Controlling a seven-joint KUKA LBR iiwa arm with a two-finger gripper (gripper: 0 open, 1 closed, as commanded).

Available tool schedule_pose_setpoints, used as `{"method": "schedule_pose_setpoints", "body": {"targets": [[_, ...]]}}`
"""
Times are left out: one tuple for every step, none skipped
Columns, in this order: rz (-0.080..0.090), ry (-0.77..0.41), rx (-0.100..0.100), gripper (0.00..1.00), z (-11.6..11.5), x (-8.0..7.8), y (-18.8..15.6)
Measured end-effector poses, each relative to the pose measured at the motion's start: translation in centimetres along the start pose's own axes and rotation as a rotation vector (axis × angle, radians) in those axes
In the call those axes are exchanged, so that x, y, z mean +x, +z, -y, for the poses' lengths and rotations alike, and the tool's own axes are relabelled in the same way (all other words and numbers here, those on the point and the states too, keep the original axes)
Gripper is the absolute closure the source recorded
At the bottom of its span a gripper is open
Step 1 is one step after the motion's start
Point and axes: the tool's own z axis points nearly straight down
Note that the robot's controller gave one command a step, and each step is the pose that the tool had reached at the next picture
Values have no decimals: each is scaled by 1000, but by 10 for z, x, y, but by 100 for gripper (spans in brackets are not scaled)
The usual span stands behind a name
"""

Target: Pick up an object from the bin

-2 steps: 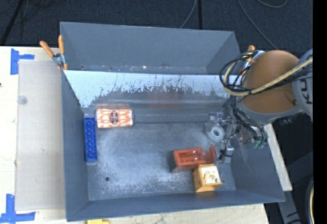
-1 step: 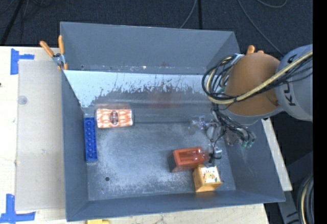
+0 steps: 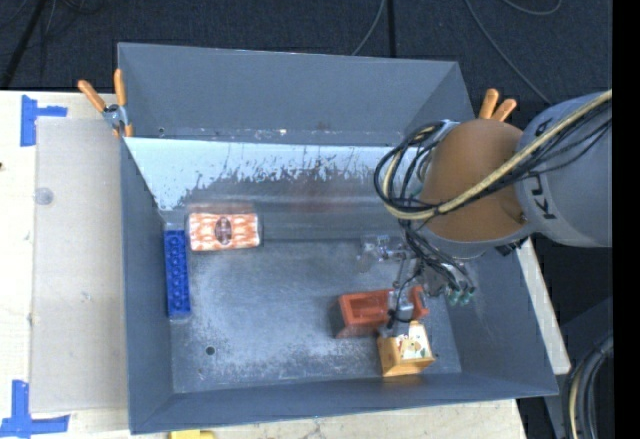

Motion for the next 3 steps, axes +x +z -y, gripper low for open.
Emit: {"method": "schedule_pose_setpoints", "body": {"targets": [[-3, -117, 0, 0, -12, -6, 38], [-27, 119, 4, 100, -11, -4, 49], [-27, 119, 4, 100, -11, -4, 49]]}}
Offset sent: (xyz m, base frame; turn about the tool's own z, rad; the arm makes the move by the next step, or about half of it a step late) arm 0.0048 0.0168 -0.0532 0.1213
